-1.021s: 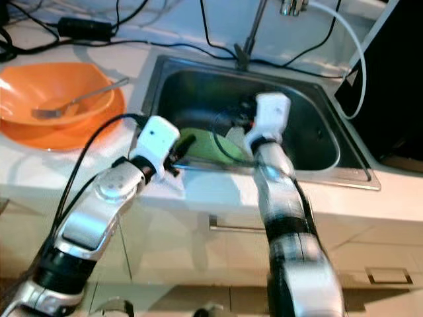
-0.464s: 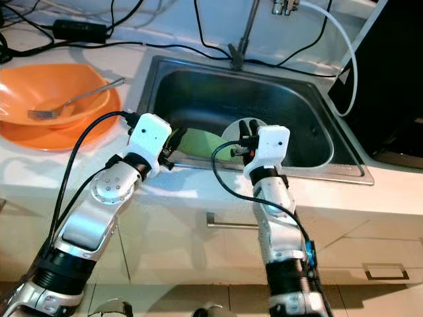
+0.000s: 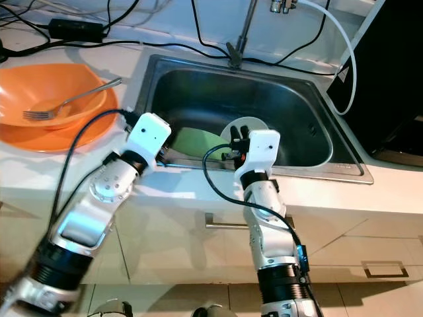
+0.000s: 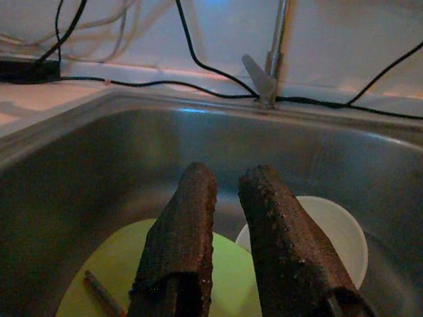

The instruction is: Kitchen organization

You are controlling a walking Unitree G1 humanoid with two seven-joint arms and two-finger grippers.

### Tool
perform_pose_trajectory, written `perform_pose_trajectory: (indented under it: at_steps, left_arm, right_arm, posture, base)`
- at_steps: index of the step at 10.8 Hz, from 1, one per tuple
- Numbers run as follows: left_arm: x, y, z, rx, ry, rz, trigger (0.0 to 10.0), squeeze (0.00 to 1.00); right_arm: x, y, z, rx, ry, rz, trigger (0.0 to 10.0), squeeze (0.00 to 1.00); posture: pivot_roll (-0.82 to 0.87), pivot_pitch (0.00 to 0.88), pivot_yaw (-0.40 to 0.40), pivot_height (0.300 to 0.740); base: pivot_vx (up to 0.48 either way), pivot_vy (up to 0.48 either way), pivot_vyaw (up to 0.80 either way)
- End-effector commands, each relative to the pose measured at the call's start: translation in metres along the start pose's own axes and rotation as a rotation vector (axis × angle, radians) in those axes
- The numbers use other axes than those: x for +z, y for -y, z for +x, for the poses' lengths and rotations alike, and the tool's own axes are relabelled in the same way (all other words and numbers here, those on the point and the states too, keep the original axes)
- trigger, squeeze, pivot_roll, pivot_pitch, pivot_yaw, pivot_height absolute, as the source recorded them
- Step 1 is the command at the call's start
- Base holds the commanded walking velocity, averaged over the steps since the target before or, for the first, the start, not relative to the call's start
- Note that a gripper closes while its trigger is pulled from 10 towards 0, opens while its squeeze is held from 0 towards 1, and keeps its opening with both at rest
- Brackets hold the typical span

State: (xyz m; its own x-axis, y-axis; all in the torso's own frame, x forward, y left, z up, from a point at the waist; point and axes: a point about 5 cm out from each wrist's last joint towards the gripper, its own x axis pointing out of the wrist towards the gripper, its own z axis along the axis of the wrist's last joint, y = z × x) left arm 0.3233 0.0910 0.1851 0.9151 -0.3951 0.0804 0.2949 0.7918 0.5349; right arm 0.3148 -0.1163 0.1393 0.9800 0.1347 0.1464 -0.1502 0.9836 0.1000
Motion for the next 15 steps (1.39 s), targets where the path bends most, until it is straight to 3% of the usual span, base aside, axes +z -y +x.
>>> perform_pose_trajectory:
  at_steps: [1, 2, 5, 6, 7, 8, 9, 10, 15]
  left_arm:
    - [0.016, -0.006, 0.007, 0.024, 0.06, 0.107, 10.0, 0.0]
    - [0.03, -0.023, 0.016, 0.084, 0.087, 0.257, 10.0, 0.0]
    - [0.047, -0.057, 0.037, 0.178, 0.052, 0.571, 10.0, 0.0]
    - [0.038, -0.064, 0.05, 0.127, -0.083, 0.721, 10.0, 0.0]
    - [0.031, -0.068, 0.055, 0.102, -0.171, 0.737, 10.0, 0.91]
    - [0.029, -0.07, 0.058, 0.116, -0.205, 0.737, 10.0, 1.0]
    - [0.028, -0.071, 0.059, 0.117, -0.227, 0.75, 10.0, 1.0]
    - [0.02, -0.069, 0.059, 0.072, -0.303, 0.773, 10.0, 0.0]
    - [0.02, -0.082, 0.055, 0.141, -0.359, 0.784, 10.0, 0.0]
  right_arm:
    - [-0.005, 0.004, -0.002, -0.021, -0.03, -0.003, 10.0, 0.0]
    - [-0.006, 0.003, -0.002, -0.021, -0.034, 0.0, 10.0, 0.0]
    - [-0.007, 0.0, -0.001, -0.023, -0.043, 0.012, 10.0, 0.0]
    - [-0.007, -0.001, 0.0, -0.021, -0.044, 0.016, 10.0, 0.0]
    - [-0.007, -0.001, 0.0, -0.023, -0.045, 0.019, 10.0, 0.0]
    - [-0.007, 0.0, 0.0, -0.026, -0.047, 0.02, 10.0, 0.0]
    - [-0.007, 0.0, 0.0, -0.027, -0.048, 0.02, 10.0, 0.0]
    - [-0.008, 0.0, 0.0, -0.028, -0.05, 0.022, 10.0, 0.0]
    - [-0.009, 0.0, 0.001, -0.026, -0.054, 0.026, 10.0, 0.0]
  posture:
    - [-0.02, 0.057, -0.149, 0.719]
    - [-0.02, 0.058, -0.149, 0.719]
    - [-0.02, 0.058, -0.149, 0.719]
    - [-0.02, 0.058, -0.149, 0.719]
    - [-0.02, 0.056, -0.15, 0.719]
    - [-0.02, 0.056, -0.15, 0.719]
    - [-0.02, 0.056, -0.15, 0.719]
    - [-0.02, 0.057, -0.152, 0.719]
    - [-0.02, 0.055, -0.156, 0.719]
  base:
    - [0.0, 0.0, 0.0]
    - [0.0, 0.0, 0.0]
    - [0.0, 0.0, 0.0]
    - [0.0, 0.0, 0.0]
    - [0.0, 0.0, 0.0]
    - [0.0, 0.0, 0.0]
    - [0.0, 0.0, 0.0]
    - [0.0, 0.0, 0.0]
    - [0.0, 0.0, 0.0]
